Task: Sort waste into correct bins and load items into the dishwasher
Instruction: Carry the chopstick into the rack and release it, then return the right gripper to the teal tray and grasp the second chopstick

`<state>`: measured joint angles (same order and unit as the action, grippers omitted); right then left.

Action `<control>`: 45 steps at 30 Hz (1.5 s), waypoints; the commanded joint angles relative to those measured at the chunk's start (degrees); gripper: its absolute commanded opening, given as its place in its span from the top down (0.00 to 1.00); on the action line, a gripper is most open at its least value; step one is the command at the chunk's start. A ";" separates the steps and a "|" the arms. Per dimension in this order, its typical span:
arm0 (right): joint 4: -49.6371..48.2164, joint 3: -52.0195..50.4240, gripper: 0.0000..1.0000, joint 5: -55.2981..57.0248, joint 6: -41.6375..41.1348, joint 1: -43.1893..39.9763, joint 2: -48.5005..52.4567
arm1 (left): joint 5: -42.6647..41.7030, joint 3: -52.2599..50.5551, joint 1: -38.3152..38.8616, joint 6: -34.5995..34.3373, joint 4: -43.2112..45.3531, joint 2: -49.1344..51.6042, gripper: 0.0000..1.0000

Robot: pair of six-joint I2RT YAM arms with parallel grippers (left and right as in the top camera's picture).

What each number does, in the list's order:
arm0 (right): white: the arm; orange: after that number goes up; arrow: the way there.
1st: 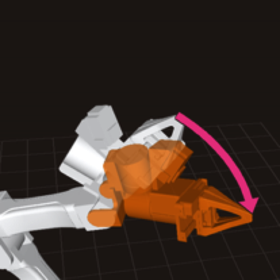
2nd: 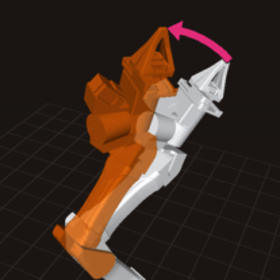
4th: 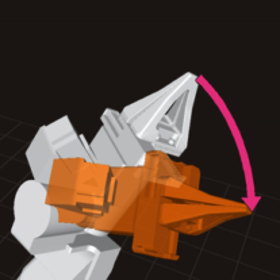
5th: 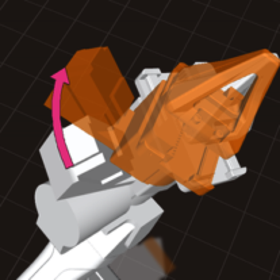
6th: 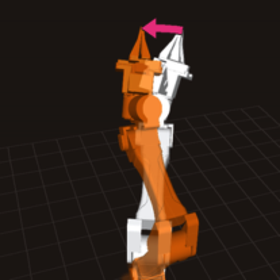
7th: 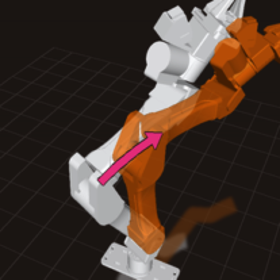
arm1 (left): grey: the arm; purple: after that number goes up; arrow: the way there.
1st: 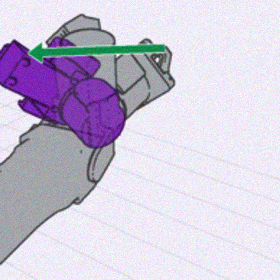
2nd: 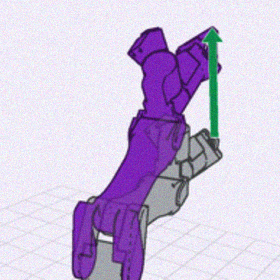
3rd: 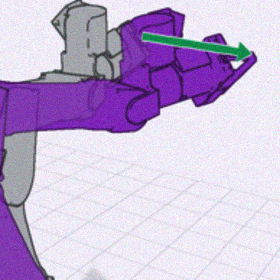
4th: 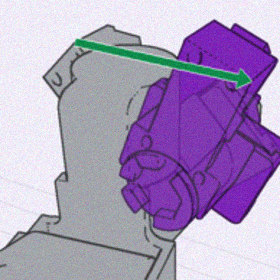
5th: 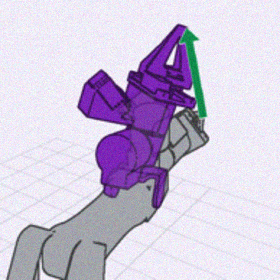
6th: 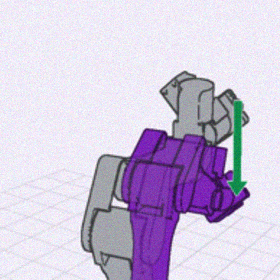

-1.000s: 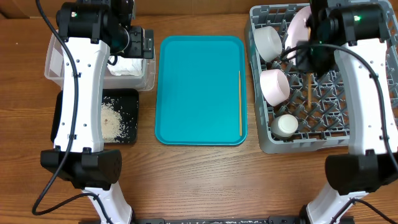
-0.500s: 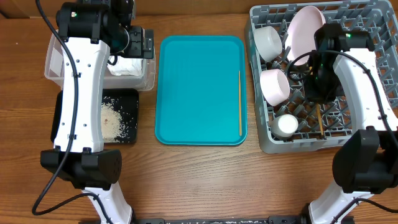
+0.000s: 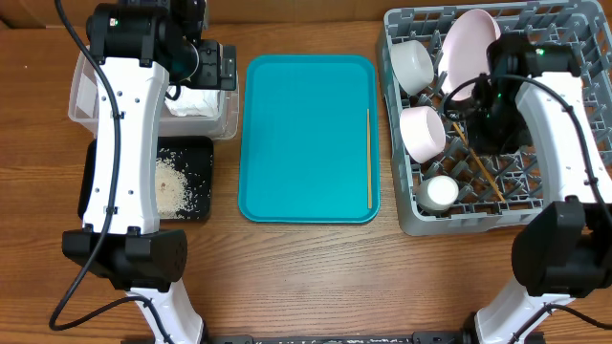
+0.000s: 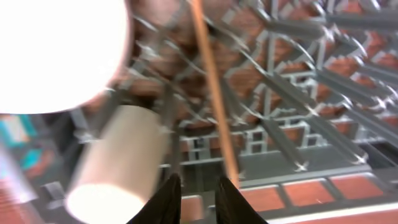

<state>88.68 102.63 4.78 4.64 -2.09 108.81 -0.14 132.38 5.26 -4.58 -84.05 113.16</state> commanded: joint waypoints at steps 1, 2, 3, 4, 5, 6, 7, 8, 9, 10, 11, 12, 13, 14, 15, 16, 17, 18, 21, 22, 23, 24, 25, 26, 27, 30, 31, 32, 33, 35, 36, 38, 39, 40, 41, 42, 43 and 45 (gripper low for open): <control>0.59 7.78 0.75 -11.04 0.35 1.42 -0.48 | 0.61 0.74 0.44 -1.01 0.09 -0.02 0.00; 0.79 9.64 0.72 -13.46 0.31 1.99 -0.48 | 0.59 0.74 0.44 -1.01 0.09 -0.02 0.00; 0.83 11.67 0.63 -16.79 0.31 2.80 -0.48 | 0.59 0.74 0.44 -1.01 0.09 -0.02 0.00; 0.74 13.20 0.49 -19.39 0.31 3.61 -0.48 | 0.59 0.74 0.44 -1.01 0.09 -0.02 0.00; 0.57 14.58 0.43 -21.05 0.33 4.52 -0.48 | 0.61 0.74 0.44 -1.01 0.09 -0.02 0.00; 0.17 15.72 0.41 -21.40 0.31 5.51 -0.48 | 0.59 0.74 0.44 -1.01 0.09 -0.02 0.00; -0.28 16.57 0.41 -21.18 0.33 6.64 -0.48 | 0.59 0.74 0.44 -1.01 0.09 -0.02 0.00; -0.68 16.85 0.41 -20.63 0.31 7.63 -0.48 | 0.59 0.74 0.44 -1.01 0.09 -0.02 0.00; -0.92 16.85 0.41 -20.02 0.28 8.57 -0.48 | 0.59 0.74 0.44 -1.01 0.09 -0.02 0.00; -1.01 16.85 0.42 -19.85 -0.13 9.29 -0.46 | 0.61 0.74 0.44 -1.01 0.09 -0.02 0.00; -1.25 16.70 0.45 -20.00 -0.85 10.05 -0.35 | 0.59 0.74 0.44 -1.01 0.09 -0.02 0.00; -1.60 16.61 0.46 -19.91 -2.25 10.75 -0.28 | 0.61 0.74 0.44 -1.01 0.09 -0.02 0.00; -2.14 16.61 0.48 -19.89 -3.50 11.76 -0.04 | 0.59 0.74 0.44 -1.01 0.09 -0.02 0.00; -2.71 16.61 0.50 -19.85 -4.09 12.59 0.17 | 0.59 0.74 0.44 -1.01 0.09 -0.02 0.00; -3.74 16.61 0.52 -19.21 -4.96 13.84 0.63 | 0.61 0.74 0.44 -1.03 0.09 -0.02 0.00; -4.94 16.61 0.54 -17.35 -6.64 15.23 1.33 | 0.59 0.74 0.44 -1.01 0.09 -0.02 0.00; -5.97 16.59 0.54 -15.13 -8.13 16.57 1.92 | 0.59 0.74 0.44 -1.01 0.09 -0.02 0.00; -6.93 16.59 0.54 -12.61 -9.53 17.97 2.80 | 0.59 0.74 0.44 -1.01 0.09 -0.02 0.00; -9.29 16.59 0.54 -5.29 -13.16 22.21 6.14 | 0.61 0.74 0.44 -1.01 0.09 -0.02 0.00; -9.79 16.59 0.53 -3.39 -13.77 23.34 7.43 | 0.61 0.74 0.44 -1.01 0.09 -0.02 0.00; -10.21 16.59 0.53 -1.92 -13.94 24.26 8.83 | 0.59 0.74 0.44 -1.01 0.09 -0.02 0.00; -10.47 16.59 0.53 -0.63 -14.21 25.11 10.38 | 0.61 0.74 0.44 -1.01 0.09 -0.02 0.00; -10.67 16.59 0.53 1.53 -15.98 25.94 12.90 | 0.59 0.74 0.44 -1.01 0.09 -0.02 0.00; -10.62 16.59 0.54 2.38 -16.61 26.16 14.12 | 0.61 0.74 0.44 -1.01 0.09 -0.02 0.00; -10.49 16.59 0.54 2.84 -16.85 26.25 15.34 | 0.61 0.74 0.44 -1.01 0.09 -0.02 0.00; -10.10 16.59 0.55 2.93 -16.94 26.25 19.04 | 0.59 0.74 0.44 -1.01 0.09 -0.02 0.00; -9.90 16.59 0.56 2.93 -16.94 26.23 20.09 | 0.61 0.74 0.44 -1.01 0.09 -0.02 0.00; -9.73 16.59 0.56 2.93 -16.94 26.23 21.27 | 0.61 0.74 0.44 -1.01 0.07 -0.02 0.00; -9.57 16.59 0.56 2.93 -16.94 26.23 22.16 | 0.59 0.74 0.44 -1.03 0.09 -0.02 0.00; -9.55 16.59 0.56 2.93 -16.94 26.25 23.82 | 0.59 0.74 0.44 -1.01 0.09 -0.02 0.00; -9.57 16.59 0.56 2.93 -16.92 26.38 24.44 | 0.61 0.74 0.44 -1.01 0.09 -0.02 0.00; -9.75 16.59 0.56 2.99 -16.92 26.38 25.64 | 0.61 0.74 0.44 -1.01 0.09 -0.02 0.00; -9.79 16.59 0.56 2.99 -16.94 26.38 25.90 | 0.61 0.74 0.44 -1.01 0.09 -0.02 0.00; -9.97 16.59 0.56 2.97 -17.03 26.38 26.45 | 0.59 0.74 0.44 -1.01 0.09 -0.02 0.00; -9.97 16.59 0.56 2.97 -17.16 26.38 26.60 | 0.59 0.74 0.44 -1.01 0.09 -0.02 0.00; -9.99 16.59 0.56 2.95 -17.20 26.38 26.82 | 0.59 0.74 0.44 -1.01 0.09 -0.02 0.00; -10.01 16.59 0.56 2.97 -17.35 26.38 27.02 | 0.59 0.74 0.44 -1.01 0.09 -0.02 0.00; -10.08 16.59 0.56 2.97 -17.35 26.38 27.30 | 0.59 0.74 0.44 -1.01 0.09 -0.02 0.00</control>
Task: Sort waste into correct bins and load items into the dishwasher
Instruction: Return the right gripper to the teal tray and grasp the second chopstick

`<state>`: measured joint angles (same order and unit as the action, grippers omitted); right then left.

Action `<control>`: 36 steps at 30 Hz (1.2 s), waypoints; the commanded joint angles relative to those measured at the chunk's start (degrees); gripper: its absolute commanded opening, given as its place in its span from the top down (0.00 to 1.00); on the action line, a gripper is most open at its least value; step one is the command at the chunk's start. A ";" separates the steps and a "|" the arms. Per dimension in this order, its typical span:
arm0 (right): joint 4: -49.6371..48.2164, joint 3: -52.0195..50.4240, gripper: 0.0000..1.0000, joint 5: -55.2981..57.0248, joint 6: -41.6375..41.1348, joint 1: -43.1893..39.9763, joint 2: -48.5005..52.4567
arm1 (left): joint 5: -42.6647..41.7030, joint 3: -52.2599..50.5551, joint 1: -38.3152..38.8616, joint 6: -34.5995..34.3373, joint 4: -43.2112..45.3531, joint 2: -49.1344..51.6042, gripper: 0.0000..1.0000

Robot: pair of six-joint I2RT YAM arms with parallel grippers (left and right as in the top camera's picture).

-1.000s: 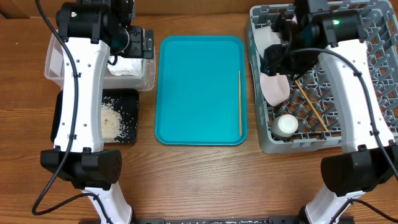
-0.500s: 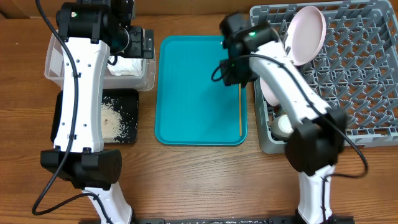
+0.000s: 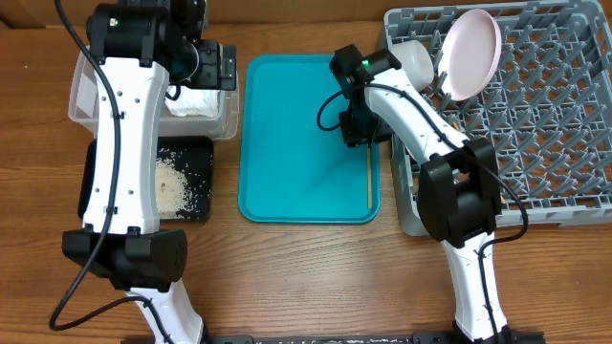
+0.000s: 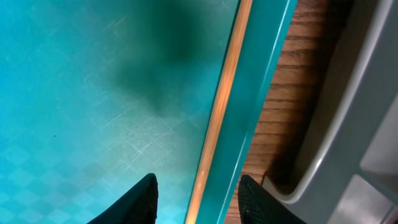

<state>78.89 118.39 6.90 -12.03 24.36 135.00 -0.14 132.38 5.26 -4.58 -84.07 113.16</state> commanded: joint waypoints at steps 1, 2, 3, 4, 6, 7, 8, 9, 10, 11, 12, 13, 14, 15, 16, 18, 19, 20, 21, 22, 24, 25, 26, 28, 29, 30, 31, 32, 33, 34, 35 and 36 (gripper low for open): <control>-0.44 0.83 0.56 0.83 -0.68 -0.07 1.25 | 0.59 0.74 0.44 -1.01 0.11 -0.02 0.00; -0.61 0.83 0.56 0.83 -0.68 -0.07 1.33 | 0.61 0.74 0.44 -1.03 0.11 -0.02 0.00; -0.72 0.83 0.56 0.81 -0.70 -0.07 1.49 | 0.59 0.74 0.44 -1.01 0.11 -0.02 0.00; -0.85 0.83 0.56 0.83 -0.70 -0.07 1.55 | 0.59 0.74 0.44 -1.01 0.11 -0.02 0.00; -1.14 0.68 0.56 0.81 -0.70 -0.07 1.75 | 0.61 0.74 0.44 -1.01 0.11 -0.02 0.00; -1.38 0.42 0.56 0.81 -0.70 -0.07 1.75 | 0.59 0.74 0.44 -1.01 0.11 -0.02 0.00; -1.77 -0.02 0.56 0.81 -0.81 -0.09 1.75 | 0.61 0.74 0.44 -1.01 0.11 -0.02 0.01; -2.14 -0.57 0.56 0.85 -1.46 -0.09 1.75 | 0.61 0.74 0.44 -1.01 0.11 -0.02 0.00; -2.47 -1.14 0.56 0.81 -1.62 -0.09 1.75 | 0.59 0.74 0.44 -1.01 0.11 -0.02 0.00; -3.02 -1.88 0.56 0.85 -1.73 -0.09 1.75 | 0.59 0.74 0.44 -1.01 0.11 -0.02 0.00; -3.52 -2.58 0.56 0.85 -1.73 -0.09 1.75 | 0.59 0.74 0.44 -1.01 0.11 -0.02 0.00; -3.76 -3.08 0.56 0.85 -1.73 -0.09 1.75 | 0.61 0.74 0.44 -1.01 0.11 -0.02 0.00; -3.98 -3.61 0.56 0.87 -1.73 -0.09 1.75 | 0.61 0.74 0.44 -1.01 0.11 -0.02 0.00; -4.35 -4.07 0.56 0.87 -1.73 -0.09 1.75 | 0.59 0.74 0.44 -1.01 0.11 -0.02 0.00; -4.70 -4.48 0.56 0.87 -1.73 -0.09 1.75 | 0.59 0.74 0.44 -1.01 0.11 -0.02 0.00; -5.22 -5.20 0.57 0.85 -1.73 -0.09 1.75 | 0.61 0.74 0.44 -1.01 0.11 -0.02 0.00; -5.66 -5.66 0.57 0.85 -1.75 -0.09 1.75 | 0.59 0.74 0.44 -1.01 0.11 -0.02 0.00; -6.01 -6.14 0.57 0.83 -1.75 -0.09 1.75 | 0.61 0.74 0.44 -1.01 0.11 -0.02 0.00; -6.47 -6.73 0.57 0.83 -1.75 -0.09 1.75 | 0.59 0.74 0.44 -1.01 0.11 -0.02 0.00; -6.71 -7.21 0.57 0.81 -1.77 -0.09 1.75 | 0.59 0.74 0.44 -1.01 0.11 -0.02 0.00; -7.43 -8.26 0.57 0.76 -1.77 -0.09 1.75 | 0.59 0.74 0.44 -1.01 0.11 -0.02 0.00; -7.80 -8.85 0.57 0.72 -1.77 -0.09 1.75 | 0.59 0.74 0.44 -1.01 0.11 -0.02 0.00; -8.13 -9.33 0.57 0.52 -1.77 -0.09 1.75 | 0.59 0.74 0.44 -1.01 0.11 -0.02 0.00; -8.94 -10.54 0.57 -0.61 -1.73 -0.07 1.75 | 0.59 0.74 0.44 -1.01 0.11 -0.02 0.00; -9.35 -11.10 0.60 -1.29 -1.73 -0.07 1.75 | 0.59 0.74 0.44 -1.01 0.11 -0.02 0.00; -9.51 -11.47 0.64 -1.97 -1.73 -0.07 1.75 | 0.59 0.74 0.44 -1.01 0.11 -0.02 0.00; -9.70 -11.78 0.71 -2.56 -1.73 -0.07 1.75 | 0.61 0.74 0.44 -1.01 0.11 -0.02 0.00; -9.99 -12.00 0.80 -2.80 -1.75 -0.07 1.75 | 0.59 0.74 0.44 -1.01 0.11 -0.02 0.00; -10.10 -12.02 0.88 -3.02 -1.73 -0.07 1.75 | 0.59 0.74 0.44 -1.03 0.11 -0.02 0.00; -10.16 -12.02 0.93 -3.15 -1.73 -0.07 1.75 | 0.59 0.74 0.44 -1.01 0.11 -0.02 0.00; -10.29 -12.02 0.96 -3.15 -1.73 -0.07 1.75 | 0.59 0.74 0.44 -1.01 0.11 -0.02 0.00; -10.29 -12.02 0.96 -3.15 -1.73 -0.07 1.75 | 0.59 0.74 0.44 -1.01 0.11 -0.02 0.00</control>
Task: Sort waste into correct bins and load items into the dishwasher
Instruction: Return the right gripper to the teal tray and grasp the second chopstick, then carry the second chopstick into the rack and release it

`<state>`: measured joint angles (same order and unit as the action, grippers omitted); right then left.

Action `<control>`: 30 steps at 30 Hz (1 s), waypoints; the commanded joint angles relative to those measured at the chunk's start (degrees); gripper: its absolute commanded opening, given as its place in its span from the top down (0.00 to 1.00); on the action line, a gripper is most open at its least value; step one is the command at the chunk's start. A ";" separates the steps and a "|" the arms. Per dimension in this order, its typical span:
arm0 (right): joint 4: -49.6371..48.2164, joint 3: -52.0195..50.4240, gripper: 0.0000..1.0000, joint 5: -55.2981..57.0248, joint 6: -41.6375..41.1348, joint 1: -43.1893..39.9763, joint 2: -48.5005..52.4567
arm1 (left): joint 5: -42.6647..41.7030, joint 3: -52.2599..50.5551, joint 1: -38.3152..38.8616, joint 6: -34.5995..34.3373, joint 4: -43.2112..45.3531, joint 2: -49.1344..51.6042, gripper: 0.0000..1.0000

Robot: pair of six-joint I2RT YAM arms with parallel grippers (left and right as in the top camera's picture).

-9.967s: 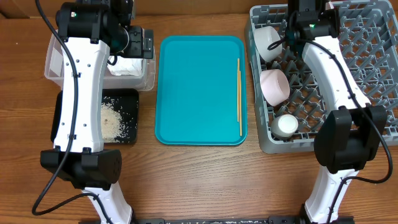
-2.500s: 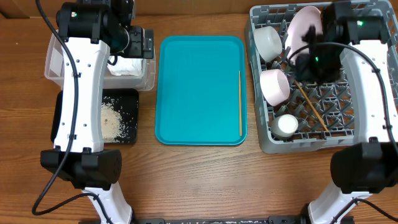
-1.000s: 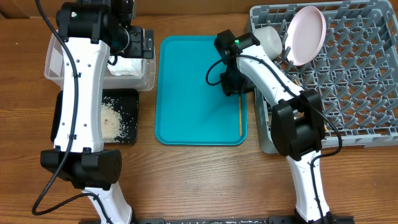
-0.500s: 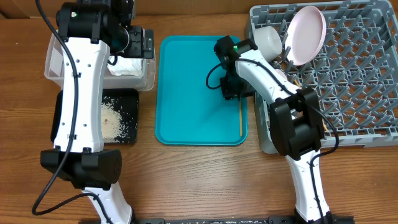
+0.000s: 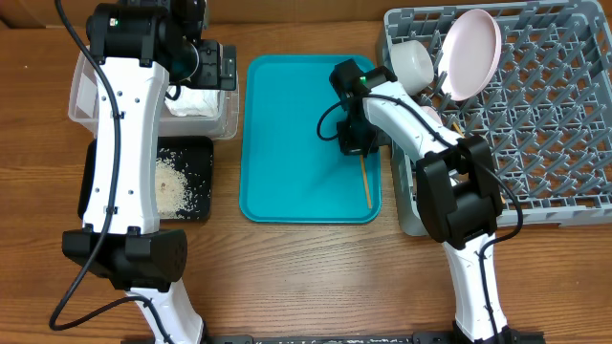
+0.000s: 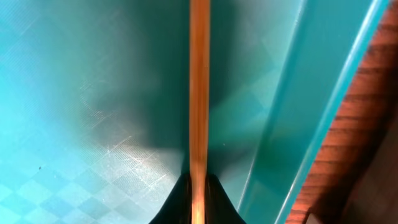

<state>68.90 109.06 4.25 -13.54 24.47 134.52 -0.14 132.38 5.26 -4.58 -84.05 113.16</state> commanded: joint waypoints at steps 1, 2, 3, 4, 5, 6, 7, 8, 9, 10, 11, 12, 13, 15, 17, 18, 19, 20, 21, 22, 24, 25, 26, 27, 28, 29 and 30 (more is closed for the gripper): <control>-0.31 -2.67 0.96 -0.50 -0.22 -0.17 2.23 | 0.59 0.74 0.44 -1.01 0.09 -0.02 0.00; -0.28 -2.64 0.96 -0.48 -0.20 -0.13 2.23 | 0.59 0.74 0.44 -1.01 0.09 -0.02 0.00; -0.15 -2.54 0.96 -0.50 -0.20 -0.09 2.23 | 0.59 0.74 0.44 -1.01 0.09 -0.02 0.00; 0.13 -2.27 0.96 -0.48 -0.17 -0.02 2.23 | 0.61 0.74 0.44 -1.01 0.09 -0.02 0.00; 0.76 -1.66 0.96 -0.48 -0.13 0.02 2.21 | 0.61 0.74 0.44 -1.01 0.09 -0.02 0.00; 1.79 -0.70 0.96 -0.48 0.02 0.02 2.21 | 0.61 0.74 0.44 -1.01 0.09 -0.02 0.00; 3.15 0.63 0.96 -0.48 0.11 0.02 2.21 | 0.59 0.74 0.44 -1.01 0.09 -0.02 0.00; 4.92 2.62 0.96 -0.48 0.44 0.02 2.16 | 0.61 0.74 0.44 -1.01 0.09 -0.02 0.00; 6.75 4.70 0.96 -0.48 0.50 0.02 2.08 | 0.59 0.74 0.44 -1.01 0.09 -0.02 0.00; 8.83 7.10 0.96 -0.76 1.42 0.02 1.88 | 0.61 0.74 0.44 -1.03 0.09 -0.02 0.00; 11.56 10.19 0.96 -1.51 3.02 0.09 1.75 | 0.61 0.74 0.44 -1.01 0.09 -0.02 0.00; 14.10 13.16 0.96 -2.05 4.22 0.20 1.57 | 0.59 0.74 0.44 -1.01 0.09 -0.02 0.00; 17.18 16.83 0.96 -2.25 5.14 0.28 1.44 | 0.59 0.74 0.44 -1.01 0.09 -0.02 0.00; 22.56 23.65 0.96 -2.25 6.36 0.55 1.29 | 0.59 0.74 0.44 -1.01 0.09 -0.02 0.00; 28.11 31.28 0.96 -2.23 6.78 0.61 1.05 | 0.59 0.74 0.44 -1.01 0.09 -0.02 0.00; 28.22 33.92 0.96 -2.43 7.02 0.59 0.68 | 0.61 0.74 0.44 -1.01 0.09 -0.02 0.00; 28.17 35.06 0.96 -3.48 7.54 0.59 -0.61 | 0.59 0.74 0.44 -1.01 0.09 -0.02 0.00; 28.15 36.15 0.96 -4.33 7.63 0.59 -2.01 | 0.61 0.74 0.44 -1.01 0.09 -0.02 0.00; 28.17 36.94 0.96 -4.42 7.58 0.59 -3.30 | 0.59 0.74 0.44 -1.01 0.09 -0.02 0.00; 28.15 37.05 0.96 -4.42 7.56 0.55 -4.68 | 0.59 0.74 0.44 -1.01 0.09 -0.02 0.00; 28.17 37.05 0.96 -4.39 7.54 0.55 -7.67 | 0.61 0.74 0.44 -1.01 0.09 -0.02 0.00; 28.17 36.89 0.96 -4.35 7.56 0.55 -8.94 | 0.61 0.74 0.44 -1.01 0.09 -0.02 0.00; 28.17 36.79 0.96 -4.31 7.56 0.52 -10.51 | 0.59 0.74 0.44 -1.01 0.09 -0.02 0.00; 28.17 36.79 0.96 -4.07 7.56 0.50 -12.00 | 0.61 0.74 0.44 -1.01 0.09 -0.02 0.00; 28.17 36.70 0.96 -3.69 7.56 0.46 -13.03 | 0.59 0.74 0.44 -1.01 0.09 -0.02 0.00; 28.17 36.41 0.96 -2.93 7.52 0.35 -14.62 | 0.59 0.74 0.44 -1.01 0.09 -0.02 0.00; 28.17 35.98 0.96 -2.16 7.43 0.13 -16.00 | 0.61 0.74 0.44 -1.03 0.09 -0.02 0.00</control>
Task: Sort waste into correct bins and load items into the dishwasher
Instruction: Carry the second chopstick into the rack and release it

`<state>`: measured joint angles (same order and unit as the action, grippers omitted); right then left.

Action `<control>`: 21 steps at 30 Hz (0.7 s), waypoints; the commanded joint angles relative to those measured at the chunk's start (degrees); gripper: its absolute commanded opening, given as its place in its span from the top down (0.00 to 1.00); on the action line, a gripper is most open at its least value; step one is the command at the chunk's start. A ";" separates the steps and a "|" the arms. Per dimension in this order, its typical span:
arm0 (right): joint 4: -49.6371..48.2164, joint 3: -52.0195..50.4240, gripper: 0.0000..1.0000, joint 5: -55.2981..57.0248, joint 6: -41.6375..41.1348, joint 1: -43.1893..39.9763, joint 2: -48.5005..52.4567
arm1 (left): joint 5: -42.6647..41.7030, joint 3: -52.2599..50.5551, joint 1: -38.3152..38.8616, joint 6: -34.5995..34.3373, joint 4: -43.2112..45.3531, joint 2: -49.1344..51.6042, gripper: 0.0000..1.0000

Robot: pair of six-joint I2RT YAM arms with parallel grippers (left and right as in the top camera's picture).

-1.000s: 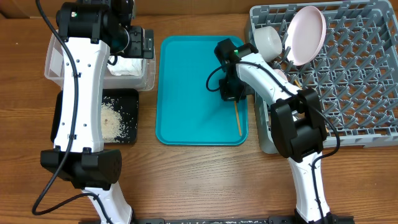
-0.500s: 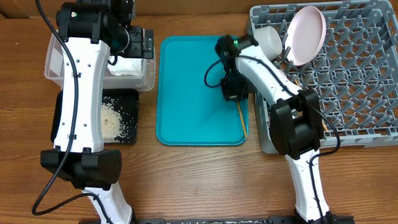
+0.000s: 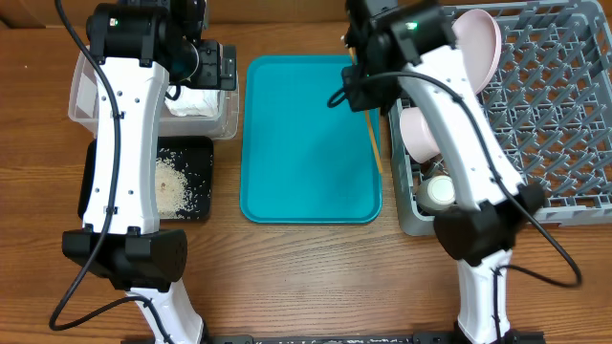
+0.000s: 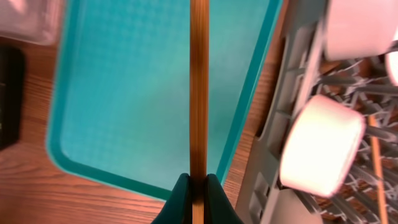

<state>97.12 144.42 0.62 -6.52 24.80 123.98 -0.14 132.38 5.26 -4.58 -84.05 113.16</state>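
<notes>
A wooden chopstick (image 4: 199, 81) hangs high over the teal tray (image 4: 124, 93), and my right gripper (image 4: 198, 191) is shut on its lower end. From overhead the chopstick (image 3: 374, 145) slants along the tray's right rim (image 3: 306, 216), just left of the grey dish rack (image 3: 574, 205). The right gripper (image 3: 360, 98) is raised near the tray's far right corner. My left gripper (image 3: 212, 65) sits over the clear bin (image 3: 86, 100) at the far left; its jaws do not show well.
The rack holds a pink plate (image 3: 473, 43), pink cups (image 4: 320, 146), a white cup (image 3: 440, 193) and another chopstick (image 4: 375, 162). A black tray with rice grains (image 3: 182, 183) lies in front of the clear bin, which holds white waste (image 3: 196, 98).
My right gripper, shut on the chopstick low on the tray, is now raised well above the tray with the chopstick in it. The left arm has not moved.
My right gripper was over the rack by a chopstick lying in it, while a second chopstick lay along the tray's right side. Then it stood open over that chopstick, then shut on it. Now it holds the chopstick high, beside the rack.
</notes>
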 commanded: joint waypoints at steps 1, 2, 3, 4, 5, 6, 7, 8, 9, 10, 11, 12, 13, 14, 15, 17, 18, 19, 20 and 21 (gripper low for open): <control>-0.04 -0.07 0.96 2.23 0.31 -0.63 -6.91 | 0.59 0.74 0.44 -1.01 0.09 -0.02 0.00; -0.04 -1.22 0.96 2.97 0.33 -1.22 -8.61 | 0.59 0.74 0.44 -1.01 0.09 -0.02 0.00; -0.04 -2.60 0.96 3.54 0.35 -1.90 -10.10 | 0.61 0.74 0.44 -1.01 0.09 -0.02 0.00; -0.04 -4.20 0.96 4.17 0.35 -2.73 -11.39 | 0.61 0.74 0.44 -1.01 0.09 -0.02 0.00; -0.04 -6.40 0.96 4.98 0.37 -3.89 -12.81 | 0.61 0.74 0.44 -1.01 0.09 -0.02 0.00; -0.04 -8.57 0.96 5.70 0.39 -5.05 -13.92 | 0.59 0.74 0.44 -1.01 0.09 -0.02 0.00; -0.04 -10.93 0.96 6.54 0.39 -6.34 -14.80 | 0.59 0.74 0.44 -1.01 0.09 -0.02 0.00; -0.04 -13.77 0.96 7.45 0.39 -7.93 -15.63 | 0.61 0.74 0.44 -1.01 0.09 -0.02 0.00; -0.07 -16.31 0.96 7.76 0.66 -9.42 -16.09 | 0.59 0.74 0.44 -1.01 0.09 -0.02 0.00; -0.07 -18.62 0.96 7.76 1.07 -10.84 -16.20 | 0.61 0.74 0.44 -1.01 0.09 -0.02 0.00; -0.09 -21.11 0.96 7.74 1.81 -12.35 -16.20 | 0.59 0.74 0.44 -1.01 0.09 -0.02 0.00; -0.61 -23.43 0.96 7.72 2.25 -13.46 -16.17 | 0.59 0.74 0.44 -1.01 0.09 -0.02 0.00; -1.86 -26.38 0.96 7.72 2.82 -14.56 -16.13 | 0.61 0.74 0.44 -1.01 0.09 -0.02 0.00; -3.06 -28.74 0.96 7.65 3.63 -15.26 -16.13 | 0.61 0.74 0.44 -1.03 0.09 -0.02 0.00; -4.33 -30.97 0.96 7.69 4.35 -15.76 -16.13 | 0.59 0.74 0.44 -1.01 0.09 -0.02 0.00; -7.45 -35.74 0.96 7.76 6.60 -16.44 -16.13 | 0.61 0.74 0.44 -1.01 0.09 -0.02 0.00; -8.70 -37.68 0.96 7.93 7.72 -16.72 -16.13 | 0.59 0.74 0.44 -1.01 0.09 -0.02 0.00; -9.77 -39.47 0.96 8.63 8.35 -17.05 -16.13 | 0.61 0.74 0.44 -1.01 0.09 -0.02 0.00; -11.06 -41.46 0.96 10.27 8.31 -17.44 -16.13 | 0.59 0.74 0.44 -1.01 0.09 -0.02 0.00; -12.07 -42.91 0.96 11.52 8.31 -17.84 -16.13 | 0.61 0.74 0.44 -1.01 0.09 -0.02 0.00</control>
<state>86.46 104.18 8.91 -0.64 7.75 108.40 -0.14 132.38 5.26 -4.58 -84.05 113.16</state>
